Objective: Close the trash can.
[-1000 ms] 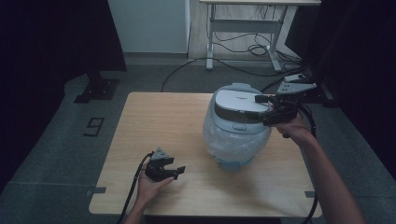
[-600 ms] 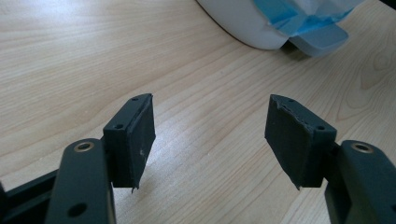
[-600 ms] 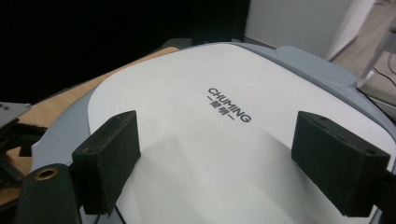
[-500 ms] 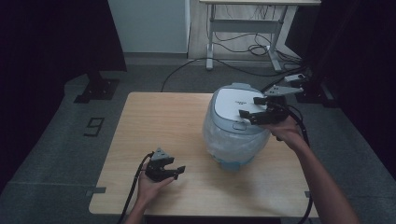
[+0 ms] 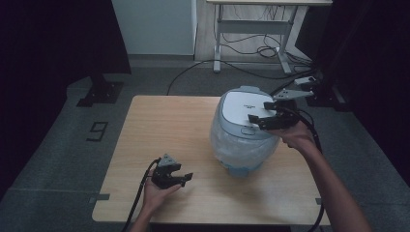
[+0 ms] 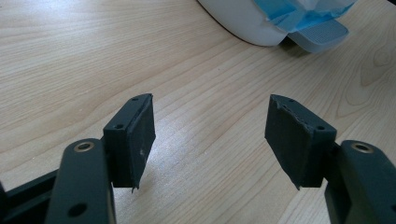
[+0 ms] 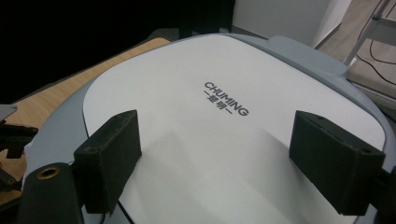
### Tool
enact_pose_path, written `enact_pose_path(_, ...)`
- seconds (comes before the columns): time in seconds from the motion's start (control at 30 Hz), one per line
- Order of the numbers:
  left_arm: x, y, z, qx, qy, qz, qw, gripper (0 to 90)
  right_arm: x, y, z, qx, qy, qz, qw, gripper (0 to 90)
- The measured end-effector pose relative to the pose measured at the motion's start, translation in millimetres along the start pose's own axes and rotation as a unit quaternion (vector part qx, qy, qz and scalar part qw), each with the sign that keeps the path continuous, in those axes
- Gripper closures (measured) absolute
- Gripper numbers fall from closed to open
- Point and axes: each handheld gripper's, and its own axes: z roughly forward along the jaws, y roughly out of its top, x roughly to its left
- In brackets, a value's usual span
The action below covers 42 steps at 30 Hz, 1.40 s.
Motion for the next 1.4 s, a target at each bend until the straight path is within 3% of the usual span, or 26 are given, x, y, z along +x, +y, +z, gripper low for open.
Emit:
enact_pose_path(0.13,-1.0,0.1,0.4,0.001,0.000,0.001,1.0000,32.9,2.5,1.8,-0.4,0.010,-0.010,0.002,0.9999,18.1)
enact_pose_path(0.17,-1.0,0.2,0.5,0.001,0.000,0.002,1.0000,32.9,3.9,1.7,-0.3,0.019,-0.018,-0.011,0.9996,18.7)
enact_pose_path(0.3,-1.1,0.2,0.2,0.000,0.000,0.002,1.0000,32.9,4.5,1.1,-1.7,0.021,-0.022,-0.006,0.9995,18.6)
enact_pose_path(0.83,2.6,-0.8,-0.4,0.001,0.003,-0.001,1.0000,32.9,4.5,-19.5,-12.8,-0.046,-0.046,0.016,0.9977,19.2)
enact_pose_path(1.0,2.4,-0.7,-0.9,0.000,0.002,-0.002,1.0000,32.7,2.5,-41.5,-42.5,-0.088,-0.054,0.034,0.9940,20.1)
enact_pose_path(1.2,2.3,-0.4,-0.5,0.000,0.002,-0.002,1.0000,32.6,0.0,-65.2,-66.7,-0.104,-0.065,0.041,0.9915,20.2)
enact_pose_path(1.4,2.2,-0.5,0.3,0.003,0.001,-0.001,1.0000,32.5,-2.4,-118.0,-90.7,-0.117,-0.079,0.060,0.9882,20.4)
